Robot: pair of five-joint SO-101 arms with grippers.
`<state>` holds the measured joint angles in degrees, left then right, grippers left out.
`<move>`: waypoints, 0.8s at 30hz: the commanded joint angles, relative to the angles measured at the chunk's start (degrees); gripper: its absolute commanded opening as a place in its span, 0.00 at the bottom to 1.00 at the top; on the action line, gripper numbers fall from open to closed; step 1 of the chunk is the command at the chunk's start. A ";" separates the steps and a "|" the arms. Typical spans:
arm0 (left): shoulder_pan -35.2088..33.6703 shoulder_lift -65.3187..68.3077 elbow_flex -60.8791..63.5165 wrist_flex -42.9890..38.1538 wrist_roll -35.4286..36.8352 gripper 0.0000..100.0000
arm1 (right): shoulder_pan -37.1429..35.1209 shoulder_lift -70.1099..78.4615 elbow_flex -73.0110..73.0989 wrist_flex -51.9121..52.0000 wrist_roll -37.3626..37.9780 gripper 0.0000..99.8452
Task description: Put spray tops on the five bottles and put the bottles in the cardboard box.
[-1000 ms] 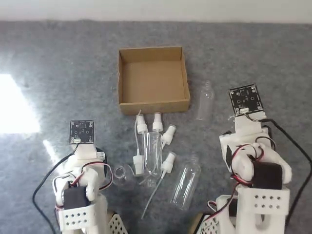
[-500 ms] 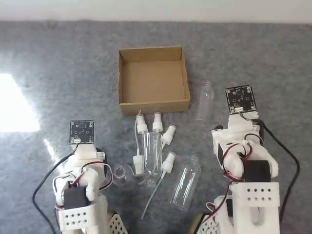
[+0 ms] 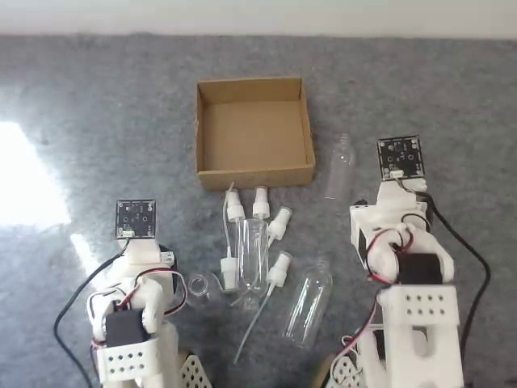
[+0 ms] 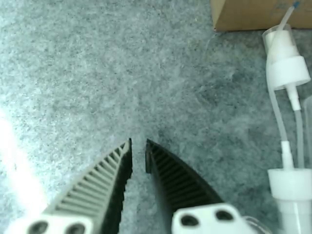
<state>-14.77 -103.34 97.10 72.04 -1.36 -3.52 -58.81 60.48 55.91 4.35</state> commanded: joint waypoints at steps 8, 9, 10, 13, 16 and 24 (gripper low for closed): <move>-0.18 -1.05 -0.57 0.26 -0.09 0.04 | 0.22 9.80 -3.43 -6.90 -0.35 0.36; -0.18 -1.05 -0.57 0.26 -0.09 0.04 | 0.75 9.89 -3.34 -7.34 -0.35 0.36; -0.18 -1.05 -0.57 0.26 -0.09 0.04 | 1.36 10.07 -3.34 -7.96 -0.35 0.36; -0.09 -1.05 -0.57 0.26 -0.09 0.04 | 2.33 11.47 -3.25 -10.42 -0.26 0.36; -0.09 -1.05 -0.57 0.26 -0.09 0.04 | 2.07 14.02 -3.25 -12.00 -0.26 0.36; -0.18 -1.05 -0.57 0.26 -0.09 0.04 | 2.15 15.43 -3.34 -13.14 -0.26 0.36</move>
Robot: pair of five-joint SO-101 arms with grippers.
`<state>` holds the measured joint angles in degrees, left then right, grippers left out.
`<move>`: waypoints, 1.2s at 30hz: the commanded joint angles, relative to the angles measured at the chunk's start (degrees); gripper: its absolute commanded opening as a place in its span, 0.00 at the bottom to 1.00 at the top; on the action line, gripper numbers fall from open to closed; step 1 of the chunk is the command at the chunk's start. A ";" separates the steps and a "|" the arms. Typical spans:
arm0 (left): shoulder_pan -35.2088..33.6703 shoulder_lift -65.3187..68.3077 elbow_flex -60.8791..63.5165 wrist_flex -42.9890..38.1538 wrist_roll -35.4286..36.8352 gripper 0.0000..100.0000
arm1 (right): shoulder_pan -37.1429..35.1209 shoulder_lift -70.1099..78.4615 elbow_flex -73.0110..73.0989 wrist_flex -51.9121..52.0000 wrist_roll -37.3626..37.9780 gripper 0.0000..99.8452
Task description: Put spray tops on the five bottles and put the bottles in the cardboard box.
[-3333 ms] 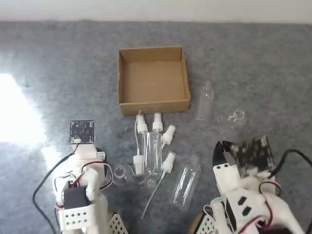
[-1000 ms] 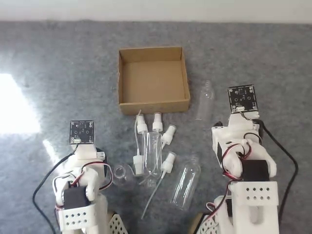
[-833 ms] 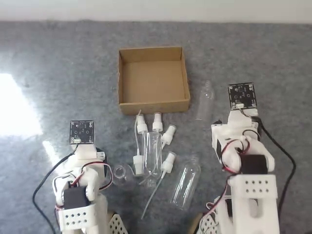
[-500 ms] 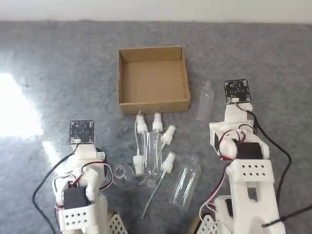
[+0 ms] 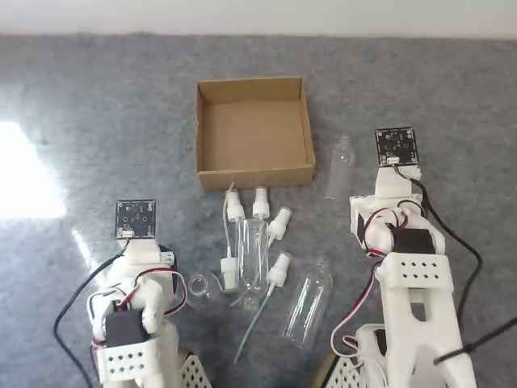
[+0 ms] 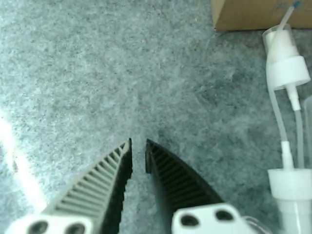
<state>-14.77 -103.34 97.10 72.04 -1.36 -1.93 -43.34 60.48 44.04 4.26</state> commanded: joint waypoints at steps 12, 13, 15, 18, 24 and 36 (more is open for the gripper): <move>-0.18 -1.05 -0.57 0.26 -0.09 0.04 | 0.92 -0.04 -3.43 -1.45 -0.09 0.28; -0.18 -1.05 -0.57 0.26 -0.09 0.04 | 0.92 -0.04 -3.43 -1.89 -0.09 0.28; -0.18 -1.05 -0.57 0.26 -0.09 0.04 | 0.92 -0.04 -3.43 -2.42 -0.09 0.28; -0.18 -1.05 -0.57 0.26 -0.09 0.04 | 1.01 -0.04 -3.43 -2.42 -0.09 0.28; -0.09 -1.05 -0.57 0.26 -0.09 0.04 | 4.00 -0.04 -3.43 -3.47 -0.18 0.28; -0.18 -1.05 -0.57 0.26 -0.09 0.04 | 3.91 -0.04 -3.34 -3.47 -0.18 0.28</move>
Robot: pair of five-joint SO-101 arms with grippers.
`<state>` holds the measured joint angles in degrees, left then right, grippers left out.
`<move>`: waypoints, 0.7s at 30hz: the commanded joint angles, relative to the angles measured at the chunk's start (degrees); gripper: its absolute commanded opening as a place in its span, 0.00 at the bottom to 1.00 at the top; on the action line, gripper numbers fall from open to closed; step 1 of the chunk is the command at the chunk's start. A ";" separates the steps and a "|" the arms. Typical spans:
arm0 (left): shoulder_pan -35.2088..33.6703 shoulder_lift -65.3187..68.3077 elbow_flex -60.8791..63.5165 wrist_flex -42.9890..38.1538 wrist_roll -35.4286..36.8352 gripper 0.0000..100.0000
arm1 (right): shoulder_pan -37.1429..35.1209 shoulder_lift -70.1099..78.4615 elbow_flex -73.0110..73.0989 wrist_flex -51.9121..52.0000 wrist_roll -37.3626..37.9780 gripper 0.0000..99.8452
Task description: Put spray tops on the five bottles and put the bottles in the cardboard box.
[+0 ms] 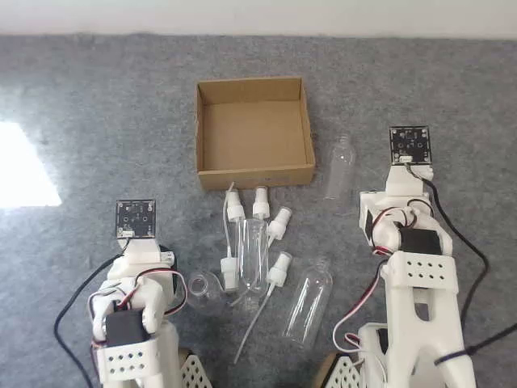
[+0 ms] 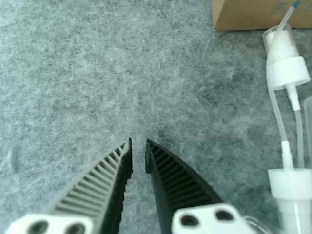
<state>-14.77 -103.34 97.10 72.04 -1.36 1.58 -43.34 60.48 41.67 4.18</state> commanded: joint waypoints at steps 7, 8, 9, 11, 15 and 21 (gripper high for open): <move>-0.18 -1.05 -0.57 0.26 -0.09 0.04 | 0.40 -0.04 -3.34 -1.10 0.00 0.19; -0.18 -1.05 -0.57 0.26 -0.09 0.04 | 0.40 -0.04 -3.34 -1.10 0.00 0.19; -0.18 -1.05 -0.57 0.26 -0.09 0.04 | 0.40 -0.04 -3.34 -0.92 0.00 0.19; -0.18 -1.05 -0.57 0.26 -0.09 0.04 | 0.40 -0.04 -3.34 -0.75 0.00 0.19; -0.18 -1.05 -0.57 0.26 -0.09 0.04 | 0.66 -0.40 -3.87 1.01 0.00 0.19; -0.18 -1.05 -0.57 0.26 -0.09 0.04 | 0.31 -8.04 -6.07 9.36 0.00 0.19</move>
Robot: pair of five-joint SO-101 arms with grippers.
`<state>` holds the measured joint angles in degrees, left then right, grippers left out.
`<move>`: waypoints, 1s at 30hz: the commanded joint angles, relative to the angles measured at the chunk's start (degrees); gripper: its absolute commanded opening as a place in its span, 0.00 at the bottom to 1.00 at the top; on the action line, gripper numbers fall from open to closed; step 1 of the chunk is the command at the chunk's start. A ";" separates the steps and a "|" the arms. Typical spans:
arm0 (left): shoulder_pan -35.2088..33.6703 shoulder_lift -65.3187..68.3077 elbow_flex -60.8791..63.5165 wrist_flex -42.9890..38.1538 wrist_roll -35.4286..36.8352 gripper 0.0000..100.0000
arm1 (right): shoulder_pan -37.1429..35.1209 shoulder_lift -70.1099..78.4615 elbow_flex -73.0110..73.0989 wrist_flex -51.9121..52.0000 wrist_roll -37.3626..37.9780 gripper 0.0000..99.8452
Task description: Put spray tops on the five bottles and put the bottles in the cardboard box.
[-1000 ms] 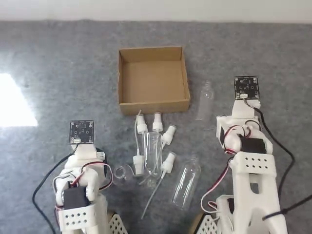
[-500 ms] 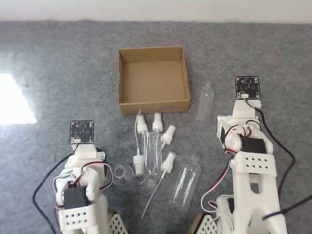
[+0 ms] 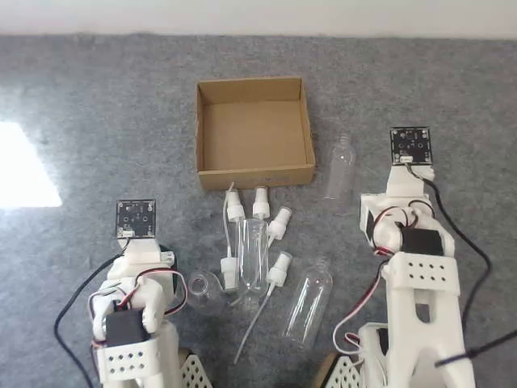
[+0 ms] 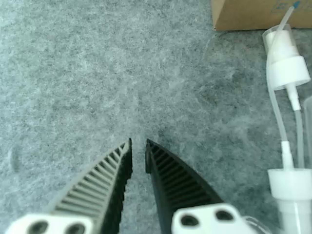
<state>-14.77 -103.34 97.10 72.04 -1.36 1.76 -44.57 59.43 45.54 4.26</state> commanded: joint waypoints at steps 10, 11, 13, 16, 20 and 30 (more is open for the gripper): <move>-0.18 -1.05 -0.57 0.26 -0.09 0.04 | -3.74 -17.10 -7.21 16.92 3.25 0.13; -0.18 -1.05 -0.57 0.26 -0.09 0.04 | -4.09 -17.45 -7.21 17.54 3.25 0.13; -0.18 -1.05 -0.57 0.26 -0.09 0.04 | -4.18 -17.45 -8.18 18.86 3.43 0.13; -0.18 -1.05 -0.57 0.26 -0.09 0.04 | -4.18 -16.84 -11.60 21.41 4.66 0.12; -0.18 -1.05 -0.57 0.26 -0.09 0.04 | -6.90 -14.11 -18.90 26.86 6.42 0.12; -0.18 -1.05 -0.57 0.26 -0.09 0.04 | -15.08 -4.18 -35.96 40.22 7.21 0.12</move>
<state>-14.77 -103.34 97.10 72.04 -1.36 -10.46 -51.69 30.68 82.73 10.86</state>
